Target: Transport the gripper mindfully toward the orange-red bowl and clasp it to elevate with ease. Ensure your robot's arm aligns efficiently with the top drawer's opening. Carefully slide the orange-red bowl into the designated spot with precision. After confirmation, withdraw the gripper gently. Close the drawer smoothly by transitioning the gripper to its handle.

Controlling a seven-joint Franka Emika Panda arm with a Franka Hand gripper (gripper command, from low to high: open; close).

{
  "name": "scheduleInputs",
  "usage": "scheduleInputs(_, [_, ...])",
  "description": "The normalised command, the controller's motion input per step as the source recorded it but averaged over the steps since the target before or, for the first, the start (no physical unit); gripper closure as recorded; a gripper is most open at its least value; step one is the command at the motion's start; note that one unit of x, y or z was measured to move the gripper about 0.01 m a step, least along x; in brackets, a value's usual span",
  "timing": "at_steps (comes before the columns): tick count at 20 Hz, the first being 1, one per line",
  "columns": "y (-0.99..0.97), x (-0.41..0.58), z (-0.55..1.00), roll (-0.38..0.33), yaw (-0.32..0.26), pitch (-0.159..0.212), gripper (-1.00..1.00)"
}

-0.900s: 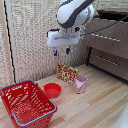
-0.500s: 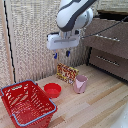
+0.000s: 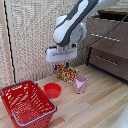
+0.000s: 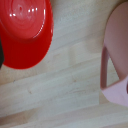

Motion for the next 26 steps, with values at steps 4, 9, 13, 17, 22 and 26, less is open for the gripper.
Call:
scheduleInputs(4, [0.22,-0.037,-0.45,-0.078,0.004,0.020,-1.00])
scheduleInputs(9, [0.24,-0.157,-0.45,-0.086,0.041,0.000,-1.00])
scheduleInputs(13, [0.20,-0.102,-0.50,-0.100,0.093,0.000,-1.00])
scheduleInputs(17, [0.17,0.010,-0.49,-0.134,0.125,-0.041,-1.00])
scheduleInputs(22, [0.10,0.070,-0.37,-0.101,0.129,-0.094,-1.00])
scheduleInputs(26, [0.08,0.004,-0.13,-0.046,0.084,-0.019,1.00])
